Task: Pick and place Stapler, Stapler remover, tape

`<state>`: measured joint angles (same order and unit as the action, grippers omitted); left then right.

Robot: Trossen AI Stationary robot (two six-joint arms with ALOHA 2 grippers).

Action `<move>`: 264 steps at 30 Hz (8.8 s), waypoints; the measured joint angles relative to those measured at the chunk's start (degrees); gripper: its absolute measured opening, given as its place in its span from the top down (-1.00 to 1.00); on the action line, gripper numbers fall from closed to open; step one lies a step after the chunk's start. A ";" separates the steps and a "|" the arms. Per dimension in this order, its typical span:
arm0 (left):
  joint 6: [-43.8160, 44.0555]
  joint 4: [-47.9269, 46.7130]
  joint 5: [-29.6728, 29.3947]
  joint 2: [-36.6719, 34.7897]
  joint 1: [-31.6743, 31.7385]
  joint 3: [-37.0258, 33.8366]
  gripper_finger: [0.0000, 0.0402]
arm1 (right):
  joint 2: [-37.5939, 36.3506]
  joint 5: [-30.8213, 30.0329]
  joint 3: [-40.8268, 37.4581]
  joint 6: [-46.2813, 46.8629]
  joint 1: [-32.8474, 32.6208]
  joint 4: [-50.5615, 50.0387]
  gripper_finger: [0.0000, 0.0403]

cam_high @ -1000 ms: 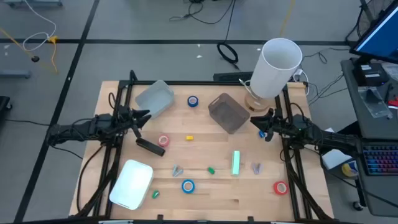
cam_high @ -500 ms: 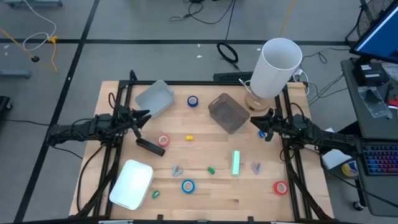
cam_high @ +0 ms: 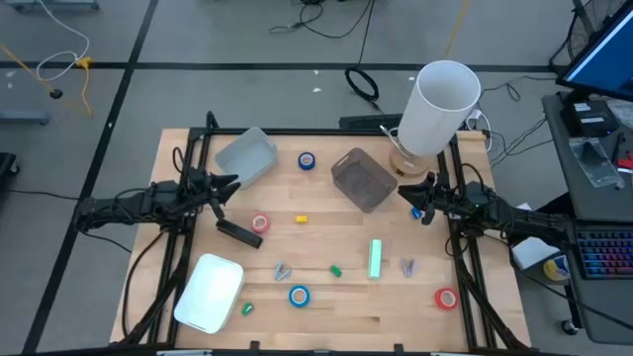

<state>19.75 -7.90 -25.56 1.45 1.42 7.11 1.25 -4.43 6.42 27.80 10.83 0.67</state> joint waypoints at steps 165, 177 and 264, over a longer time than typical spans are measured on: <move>-8.88 -53.53 21.26 71.02 -16.51 40.65 0.21 | 0.01 -10.51 0.01 4.29 0.01 0.79 0.63; -8.88 -57.06 15.03 70.99 -16.51 40.65 -0.33 | 0.01 -10.51 0.02 4.29 0.02 0.79 0.63; -2.46 -53.44 22.77 82.45 -14.98 37.88 0.32 | 0.01 -10.51 0.01 4.40 0.00 -0.07 0.63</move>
<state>17.29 -61.34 -2.79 83.90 -13.56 45.00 1.26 -14.94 6.43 32.21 10.83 0.60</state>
